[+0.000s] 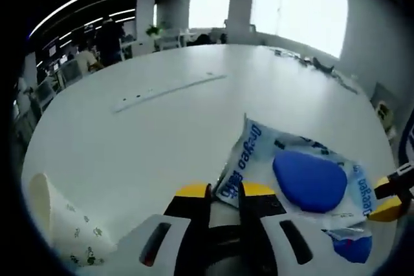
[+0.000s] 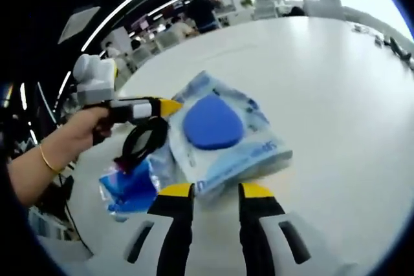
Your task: Arrange the tabletop items into an orderly group along one side of the table until the central work area is clear of visible clutter.
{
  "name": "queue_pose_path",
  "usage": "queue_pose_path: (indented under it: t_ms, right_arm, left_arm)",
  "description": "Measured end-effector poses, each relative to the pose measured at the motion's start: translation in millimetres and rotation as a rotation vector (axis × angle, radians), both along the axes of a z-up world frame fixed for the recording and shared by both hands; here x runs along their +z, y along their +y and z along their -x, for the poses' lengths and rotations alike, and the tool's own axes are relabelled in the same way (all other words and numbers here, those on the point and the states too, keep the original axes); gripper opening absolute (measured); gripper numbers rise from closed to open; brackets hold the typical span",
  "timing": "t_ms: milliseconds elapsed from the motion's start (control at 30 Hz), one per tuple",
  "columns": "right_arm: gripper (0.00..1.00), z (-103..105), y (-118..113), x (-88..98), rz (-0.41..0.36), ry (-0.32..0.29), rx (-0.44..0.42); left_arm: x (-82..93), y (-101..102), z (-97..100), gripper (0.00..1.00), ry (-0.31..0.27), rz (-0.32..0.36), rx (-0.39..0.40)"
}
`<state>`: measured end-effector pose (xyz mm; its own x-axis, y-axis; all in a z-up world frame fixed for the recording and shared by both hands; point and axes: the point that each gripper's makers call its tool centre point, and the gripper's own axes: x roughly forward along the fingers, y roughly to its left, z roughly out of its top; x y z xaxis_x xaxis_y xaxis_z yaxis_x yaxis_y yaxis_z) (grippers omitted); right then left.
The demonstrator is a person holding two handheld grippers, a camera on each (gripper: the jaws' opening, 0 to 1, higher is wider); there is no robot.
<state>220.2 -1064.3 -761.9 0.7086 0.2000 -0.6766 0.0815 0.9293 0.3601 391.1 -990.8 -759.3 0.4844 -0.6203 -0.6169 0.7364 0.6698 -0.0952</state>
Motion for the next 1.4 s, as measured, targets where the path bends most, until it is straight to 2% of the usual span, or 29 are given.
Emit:
queue_pose_path:
  t_ms: [100, 167, 333, 433, 567, 867, 1000, 1267, 1400]
  right_arm:
    - [0.14, -3, 2, 3.4, 0.007, -0.024, 0.015]
    - [0.13, -3, 2, 1.7, 0.038, -0.024, 0.045]
    - [0.07, -5, -1, 4.1, 0.058, -0.04, 0.048]
    - [0.04, -7, -6, 8.4, 0.099, -0.06, 0.061]
    - [0.02, -9, -15, 14.9, 0.156, -0.085, 0.068]
    - [0.0, -27, -38, 33.7, 0.207, -0.139, 0.055]
    - [0.0, -37, -42, 42.1, 0.221, -0.167, 0.053]
    - [0.0, -62, -47, 57.2, 0.29, -0.209, 0.118]
    - [0.0, -78, -49, 65.8, 0.317, -0.225, 0.142]
  left_arm:
    - [1.5, 2, 0.7, 0.08, 0.004, 0.001, 0.001]
    - [2.1, 2, 0.9, 0.06, 0.006, 0.001, 0.0]
    - [6.5, 2, 2.8, 0.02, 0.01, 0.016, -0.009]
    - [12.5, 2, 4.2, 0.01, -0.042, -0.022, -0.042]
    - [15.5, 2, 7.4, 0.0, -0.065, -0.044, -0.052]
    - [34.3, 7, 4.3, 0.0, -0.066, 0.03, 0.0]
    - [45.4, 15, 1.7, 0.0, -0.064, 0.089, 0.085]
    - [55.8, 33, 2.3, 0.0, -0.092, 0.121, 0.138]
    - [54.9, 40, 2.6, 0.0, -0.084, 0.134, 0.171]
